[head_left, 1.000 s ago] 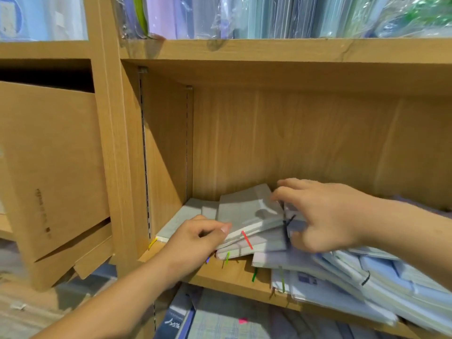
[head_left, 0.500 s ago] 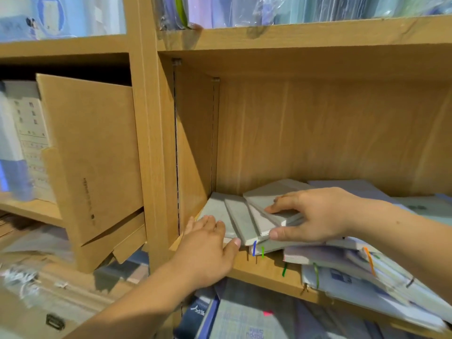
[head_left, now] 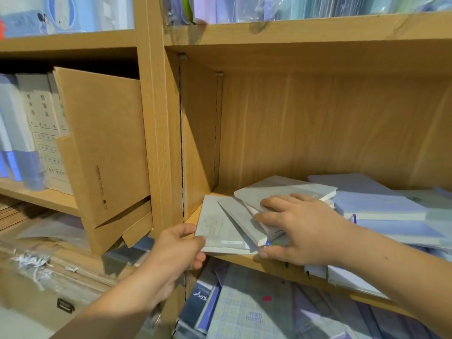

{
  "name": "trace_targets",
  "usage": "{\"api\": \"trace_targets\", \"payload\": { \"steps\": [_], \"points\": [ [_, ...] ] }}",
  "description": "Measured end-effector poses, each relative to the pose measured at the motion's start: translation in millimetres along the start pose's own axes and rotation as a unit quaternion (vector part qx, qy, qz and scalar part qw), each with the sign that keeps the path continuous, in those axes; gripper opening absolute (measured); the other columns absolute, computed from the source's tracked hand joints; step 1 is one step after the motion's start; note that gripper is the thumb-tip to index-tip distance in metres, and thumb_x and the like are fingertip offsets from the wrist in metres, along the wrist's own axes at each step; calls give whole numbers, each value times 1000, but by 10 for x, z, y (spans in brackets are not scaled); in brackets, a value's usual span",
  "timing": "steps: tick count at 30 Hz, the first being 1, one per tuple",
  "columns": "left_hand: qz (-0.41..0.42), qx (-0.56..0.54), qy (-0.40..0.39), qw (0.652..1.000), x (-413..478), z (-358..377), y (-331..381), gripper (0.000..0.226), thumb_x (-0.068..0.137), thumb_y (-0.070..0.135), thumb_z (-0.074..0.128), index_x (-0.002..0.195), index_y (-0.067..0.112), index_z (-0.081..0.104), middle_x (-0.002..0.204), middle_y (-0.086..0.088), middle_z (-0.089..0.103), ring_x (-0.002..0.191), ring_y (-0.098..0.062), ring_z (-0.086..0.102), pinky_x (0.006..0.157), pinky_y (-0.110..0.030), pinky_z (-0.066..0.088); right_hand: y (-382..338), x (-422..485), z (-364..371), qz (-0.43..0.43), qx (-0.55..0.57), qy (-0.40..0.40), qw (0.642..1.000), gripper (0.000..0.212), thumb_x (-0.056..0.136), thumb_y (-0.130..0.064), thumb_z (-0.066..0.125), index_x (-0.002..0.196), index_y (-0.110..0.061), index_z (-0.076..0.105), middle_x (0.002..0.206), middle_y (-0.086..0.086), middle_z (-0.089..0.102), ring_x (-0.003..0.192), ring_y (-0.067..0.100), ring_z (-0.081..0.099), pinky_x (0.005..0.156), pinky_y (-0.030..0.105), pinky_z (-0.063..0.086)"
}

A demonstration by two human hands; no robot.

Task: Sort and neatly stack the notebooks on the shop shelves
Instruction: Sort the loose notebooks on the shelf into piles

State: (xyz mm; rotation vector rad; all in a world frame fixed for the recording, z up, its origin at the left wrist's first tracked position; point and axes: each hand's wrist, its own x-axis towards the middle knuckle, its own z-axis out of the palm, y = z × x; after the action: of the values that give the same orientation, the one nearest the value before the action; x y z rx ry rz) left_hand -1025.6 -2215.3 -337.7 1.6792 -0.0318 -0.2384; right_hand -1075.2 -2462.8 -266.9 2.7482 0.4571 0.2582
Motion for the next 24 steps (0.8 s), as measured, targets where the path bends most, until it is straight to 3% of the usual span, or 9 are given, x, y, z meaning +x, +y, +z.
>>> {"api": "trace_targets", "payload": {
  "steps": [3,6,9,12,15,18,20,22,24],
  "points": [
    [-49,-92,-7,994,-63,31,150,18,89,-1,69,108,-1,67,69,-10,67,52,-14,52,51,-26,44,-6,-18,18,-4,12,40,999,69,87,-78,36,142,-40,49,147,-13,45,132,14,47,108,31,38],
    [-63,-69,-102,990,-226,83,262,23,82,2,71,103,2,62,67,-9,63,49,-14,51,47,-25,42,11,-55,-24,-10,1,69,998,65,85,-74,28,123,-33,62,129,-11,57,114,16,59,87,32,52],
    [-40,-22,-118,992,-301,158,269,20,84,3,68,103,7,63,81,-6,78,72,-20,72,65,-32,60,-70,-26,-30,-32,-47,127,990,43,95,-53,35,104,-24,65,100,-3,62,87,25,66,61,33,43],
    [-13,-19,-81,996,-293,168,313,25,91,1,64,113,11,68,99,-4,79,99,-24,74,88,-39,61,-119,13,-150,17,-56,183,981,37,102,-41,31,88,-22,59,81,-4,57,68,26,61,53,33,31],
    [9,-61,-125,990,-294,196,279,25,98,8,63,122,9,66,107,-8,78,104,-24,74,95,-41,59,-276,0,-234,23,-27,302,953,34,98,-36,51,69,-20,59,62,-5,51,48,24,51,46,27,25],
    [-31,-189,-129,973,-281,172,235,32,107,31,50,129,12,63,113,-17,76,107,-31,73,93,-47,59,-512,-62,-50,-63,0,240,969,30,95,-49,54,86,-28,72,81,-5,66,71,20,67,51,30,46],
    [-56,-188,-156,968,-284,124,171,42,105,51,47,128,21,64,114,-15,76,107,-31,73,93,-48,59,-497,-130,-5,-99,50,163,980,42,90,-67,55,113,-36,72,113,-11,71,104,13,69,78,33,58],
    [-35,-85,-160,983,-304,130,77,38,96,53,63,127,29,63,110,-4,78,102,-24,75,87,-43,61,-359,-192,-8,-69,127,105,984,70,83,-82,51,141,-42,55,139,-16,61,131,9,55,103,35,50],
    [-7,-45,-124,991,-294,226,20,39,89,45,76,123,32,62,106,4,79,99,-19,76,84,-42,63,-212,-228,-21,-24,97,59,993,84,78,-89,42,152,-51,33,156,-17,43,148,13,35,120,38,32]
  ]
}}
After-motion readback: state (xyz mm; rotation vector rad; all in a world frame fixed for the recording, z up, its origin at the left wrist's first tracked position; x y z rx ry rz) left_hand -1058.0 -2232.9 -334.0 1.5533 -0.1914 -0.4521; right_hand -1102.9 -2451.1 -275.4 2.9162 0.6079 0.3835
